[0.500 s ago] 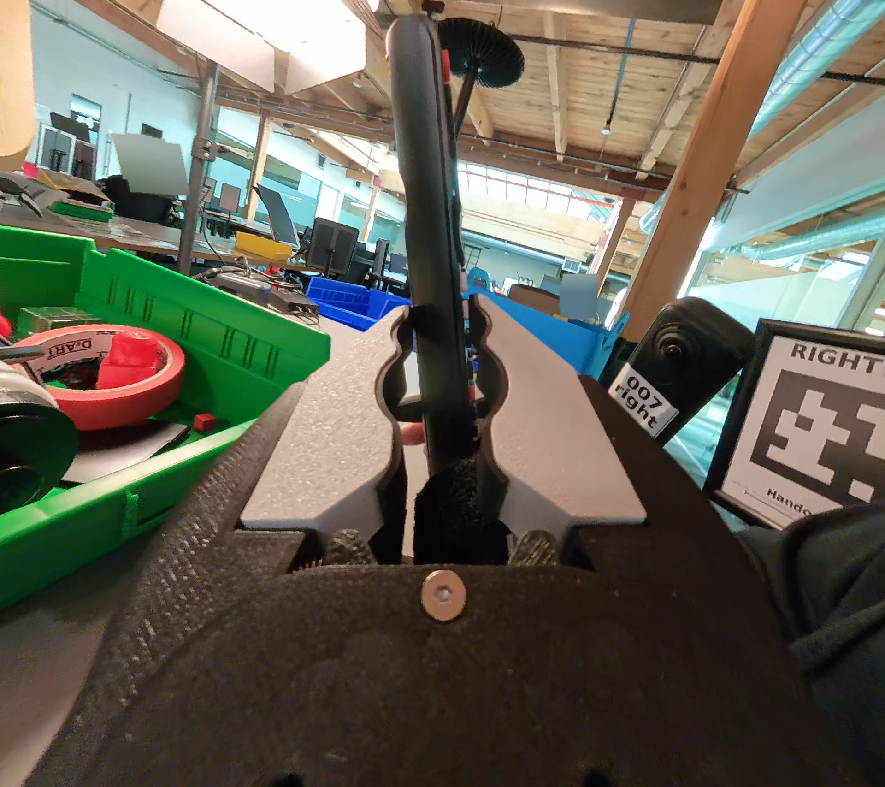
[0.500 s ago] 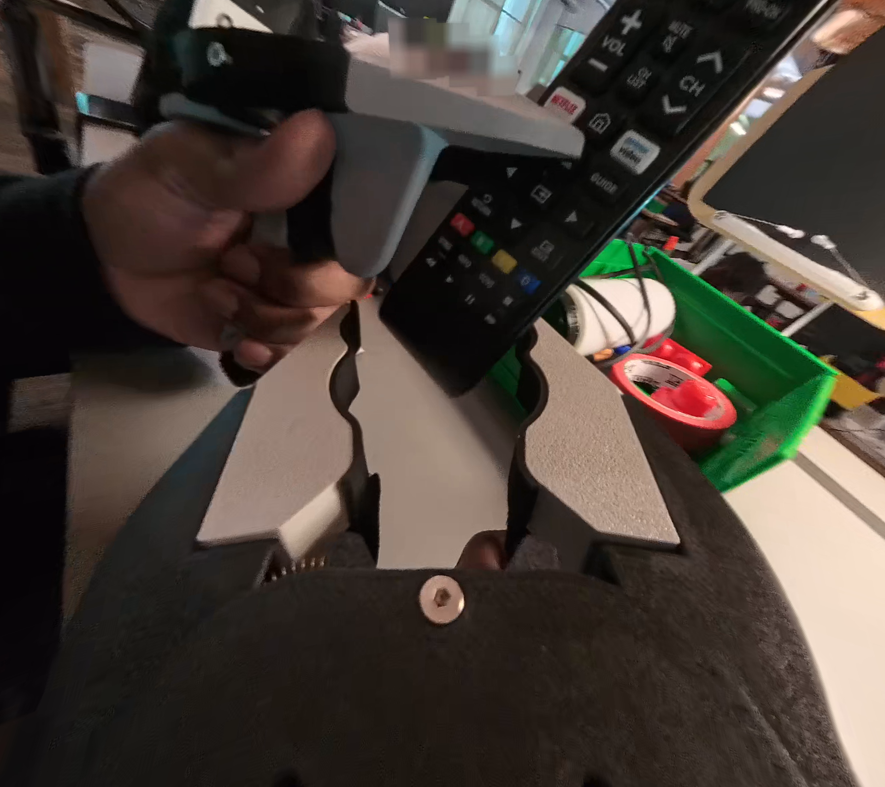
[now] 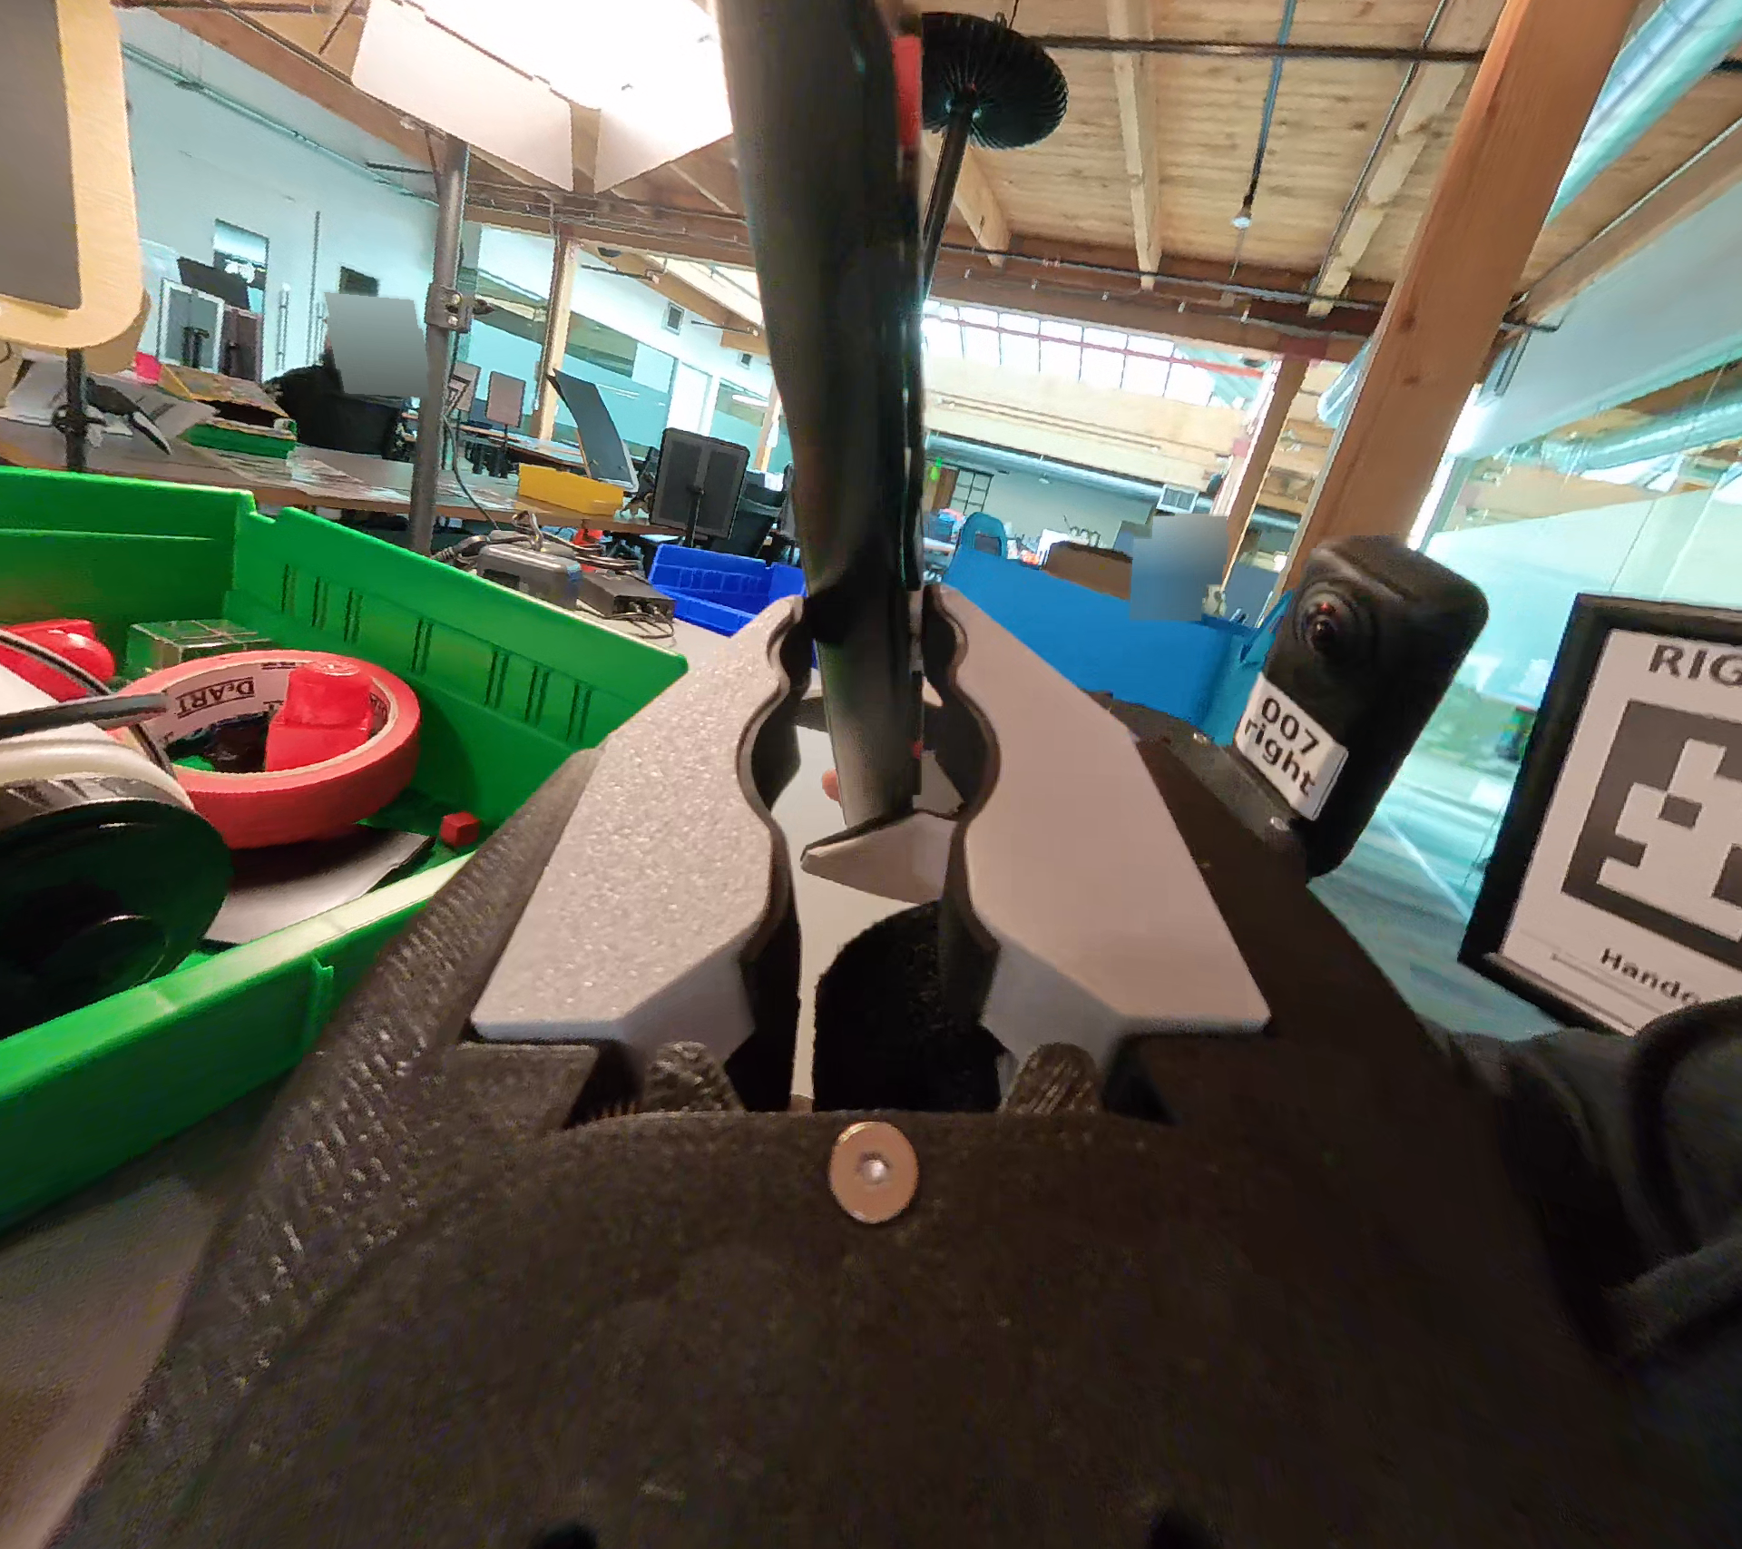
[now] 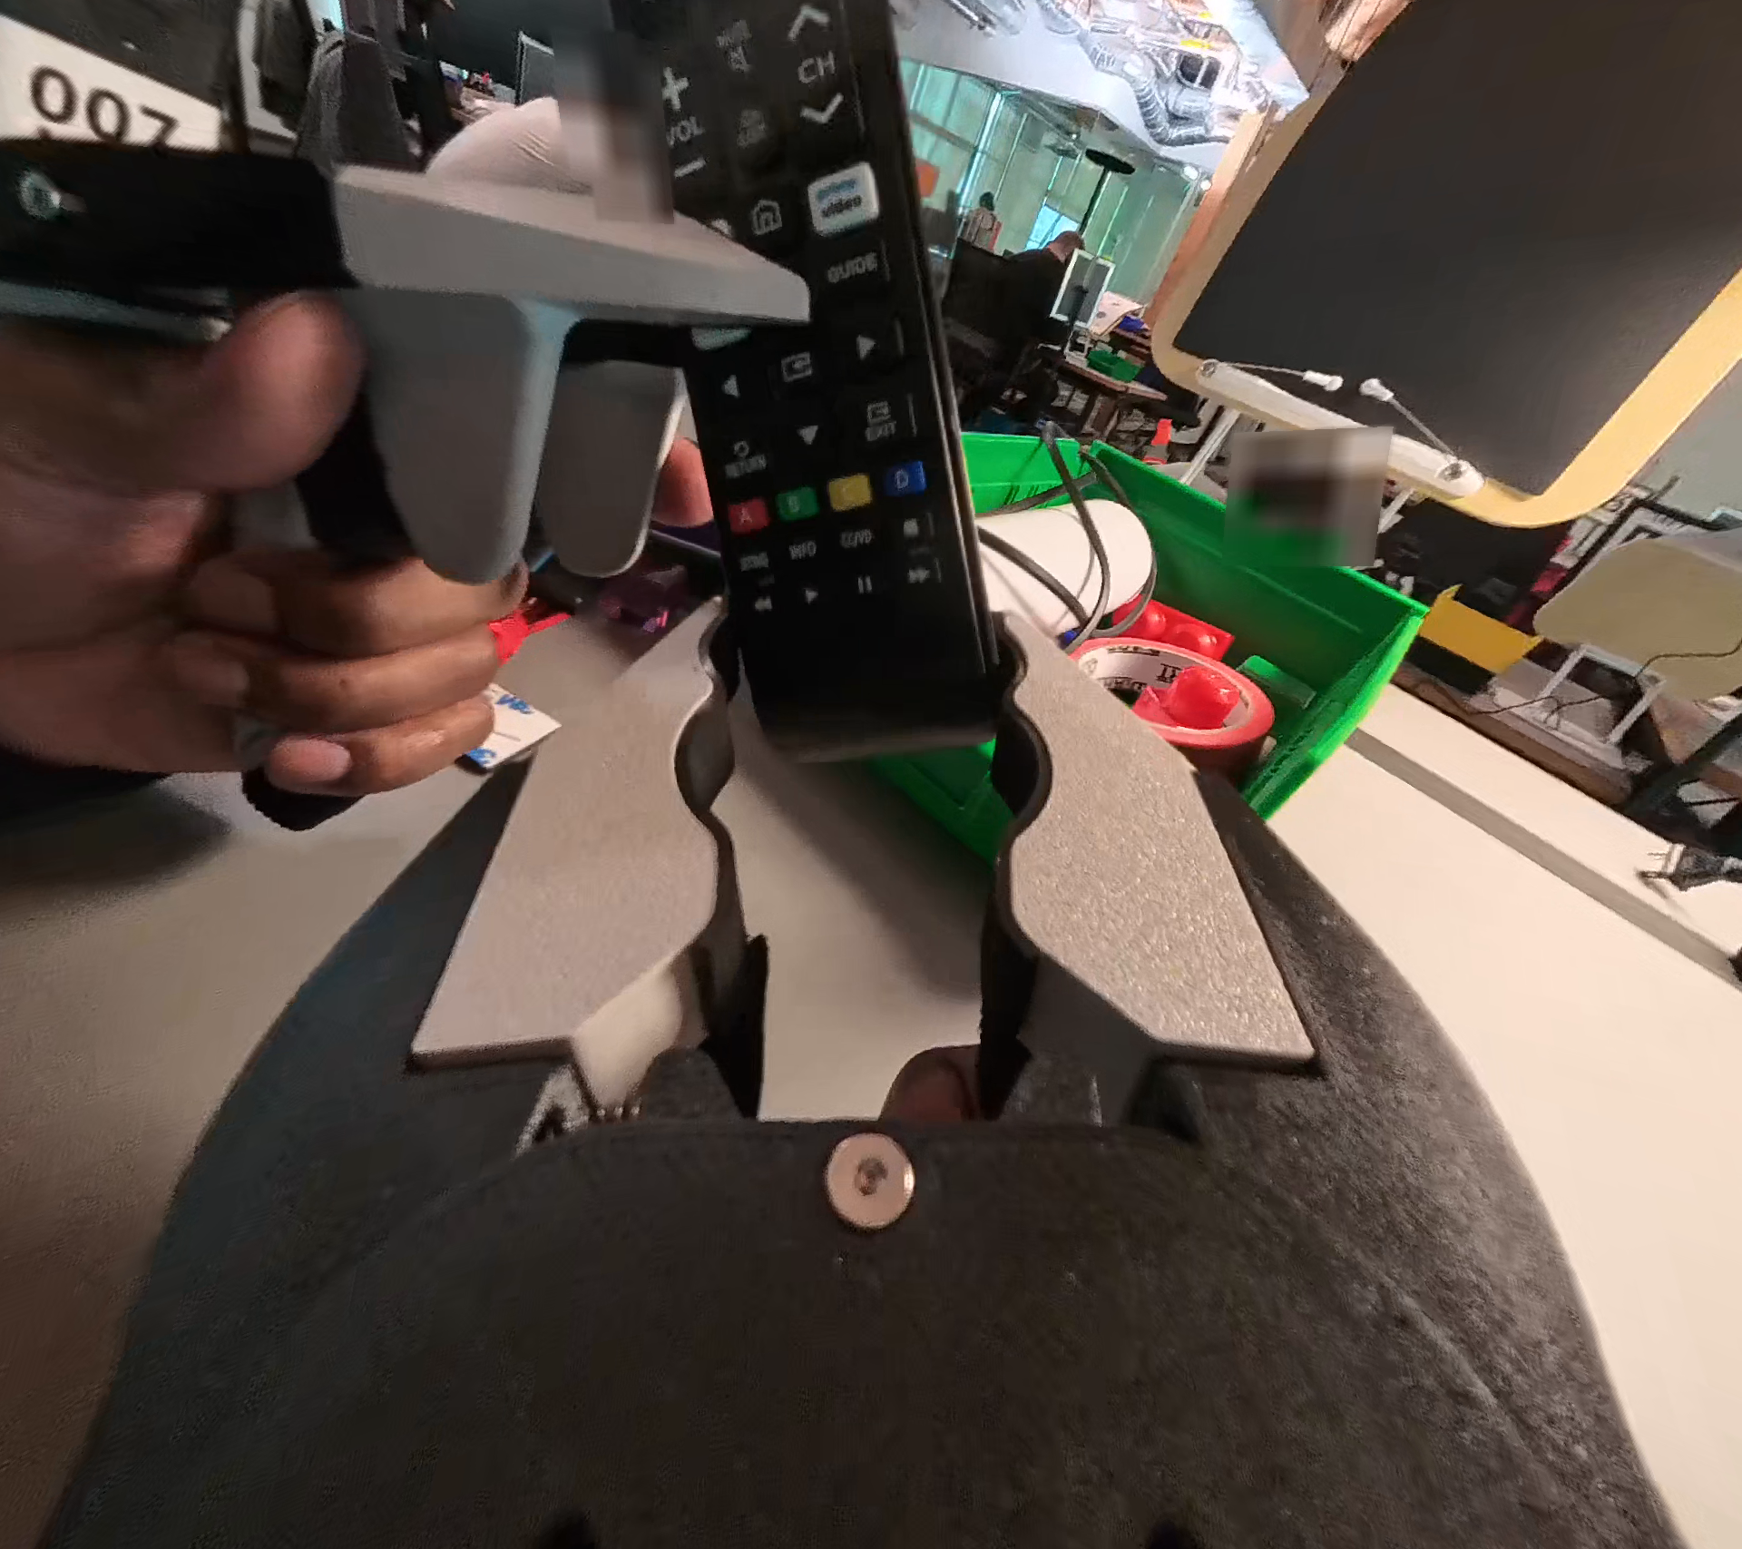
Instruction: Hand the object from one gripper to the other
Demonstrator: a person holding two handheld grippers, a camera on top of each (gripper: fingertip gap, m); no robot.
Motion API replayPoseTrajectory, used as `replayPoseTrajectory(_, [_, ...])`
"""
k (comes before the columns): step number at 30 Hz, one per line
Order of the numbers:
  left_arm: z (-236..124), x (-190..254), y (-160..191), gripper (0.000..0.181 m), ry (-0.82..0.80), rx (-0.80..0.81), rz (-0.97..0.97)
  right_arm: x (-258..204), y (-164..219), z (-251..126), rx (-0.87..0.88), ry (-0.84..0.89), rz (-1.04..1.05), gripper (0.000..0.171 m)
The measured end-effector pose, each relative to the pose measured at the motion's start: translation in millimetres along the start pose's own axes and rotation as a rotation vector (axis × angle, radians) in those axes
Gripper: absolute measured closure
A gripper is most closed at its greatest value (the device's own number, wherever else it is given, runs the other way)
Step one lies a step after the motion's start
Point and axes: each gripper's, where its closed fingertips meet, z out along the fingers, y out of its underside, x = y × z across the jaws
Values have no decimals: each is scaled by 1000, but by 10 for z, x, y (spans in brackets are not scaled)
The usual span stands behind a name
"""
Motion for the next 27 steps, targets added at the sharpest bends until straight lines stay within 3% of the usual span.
replayPoseTrajectory(8, [41, 40, 88, 157, -11, -49, 65, -14, -23, -7, 1, 23, -74, 120])
replayPoseTrajectory(13, [38, -8, 35, 124, -46, -26, 62, -20, -29, -8, 7, 21, -90, 120])
replayPoseTrajectory(15, [11, -14, -17, 128, -41, 4, 45, -44, -24, -2, 7, 11, -103, 120])
replayPoseTrajectory(17, [-29, -7, -75, 156, -22, 38, 29, -60, -16, 4, 3, 8, -117, 120])
replayPoseTrajectory(21, [-27, 43, -48, 157, 0, 18, 64, -85, -29, 6, 10, 2, -128, 120])
replayPoseTrajectory(27, [101, 173, 340, 156, 20, -182, 210, -86, -121, -30, 55, 28, -176, 121])
